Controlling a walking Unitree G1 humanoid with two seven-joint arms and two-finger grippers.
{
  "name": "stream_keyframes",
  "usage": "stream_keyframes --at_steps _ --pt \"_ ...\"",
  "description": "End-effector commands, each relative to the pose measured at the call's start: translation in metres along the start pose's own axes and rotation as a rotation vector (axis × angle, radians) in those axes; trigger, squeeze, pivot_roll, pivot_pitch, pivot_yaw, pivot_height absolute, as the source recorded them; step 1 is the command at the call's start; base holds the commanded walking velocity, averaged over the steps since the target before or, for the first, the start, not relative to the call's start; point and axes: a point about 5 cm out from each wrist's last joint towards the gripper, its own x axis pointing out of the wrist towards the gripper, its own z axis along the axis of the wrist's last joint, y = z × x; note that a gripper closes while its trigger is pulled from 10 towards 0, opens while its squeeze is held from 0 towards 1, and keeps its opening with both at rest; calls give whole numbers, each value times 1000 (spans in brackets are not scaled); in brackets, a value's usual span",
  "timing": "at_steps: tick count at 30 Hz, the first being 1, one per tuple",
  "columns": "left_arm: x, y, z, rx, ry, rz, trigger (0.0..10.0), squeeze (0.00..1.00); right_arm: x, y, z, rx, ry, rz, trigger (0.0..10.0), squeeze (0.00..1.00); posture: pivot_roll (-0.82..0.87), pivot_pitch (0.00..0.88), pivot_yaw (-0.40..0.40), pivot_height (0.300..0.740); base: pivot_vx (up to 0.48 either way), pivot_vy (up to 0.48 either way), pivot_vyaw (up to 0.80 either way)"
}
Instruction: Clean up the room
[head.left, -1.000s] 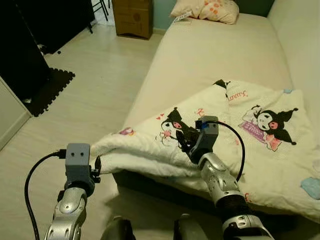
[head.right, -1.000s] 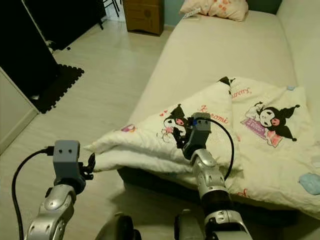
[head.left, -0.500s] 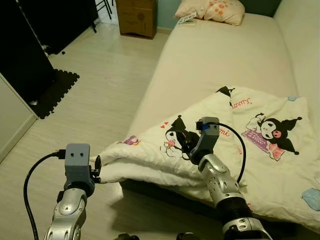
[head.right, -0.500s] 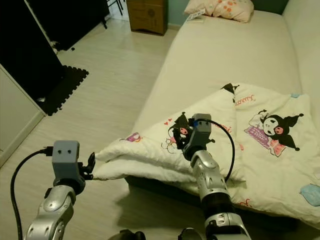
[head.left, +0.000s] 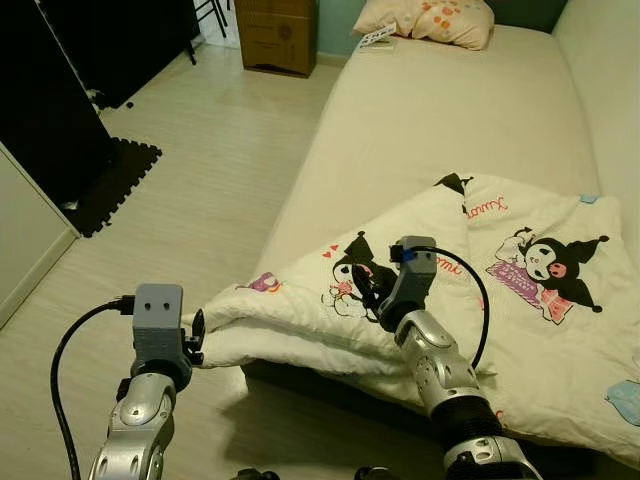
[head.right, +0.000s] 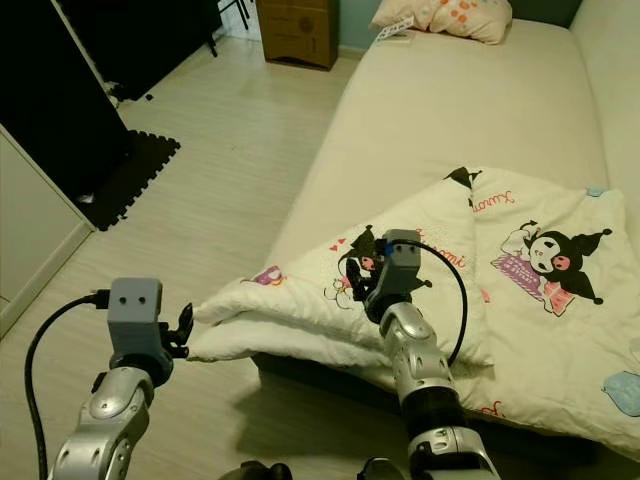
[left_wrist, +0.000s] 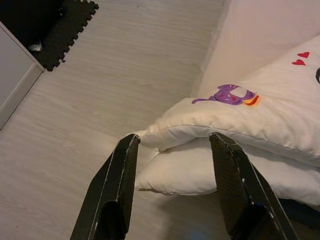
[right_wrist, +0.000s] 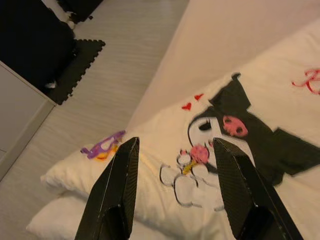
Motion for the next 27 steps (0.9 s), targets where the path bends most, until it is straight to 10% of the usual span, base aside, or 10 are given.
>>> stream_keyframes --at_steps 1,18,27 --pt "-3 2 -9 30 40 -3 10000 0 -4 -4 -10 27 21 -21 10000 0 -13 195 42 740 0 0 0" --pt "-1 6 -12 6 44 31 10000 0 -19 -38 -62 206 231 -148 10000 0 -1 148 22 740 0 0 0" --pt "1 8 -10 5 30 44 10000 0 -20 -35 -68 117 240 -174 10000 0 16 143 4 740 0 0 0"
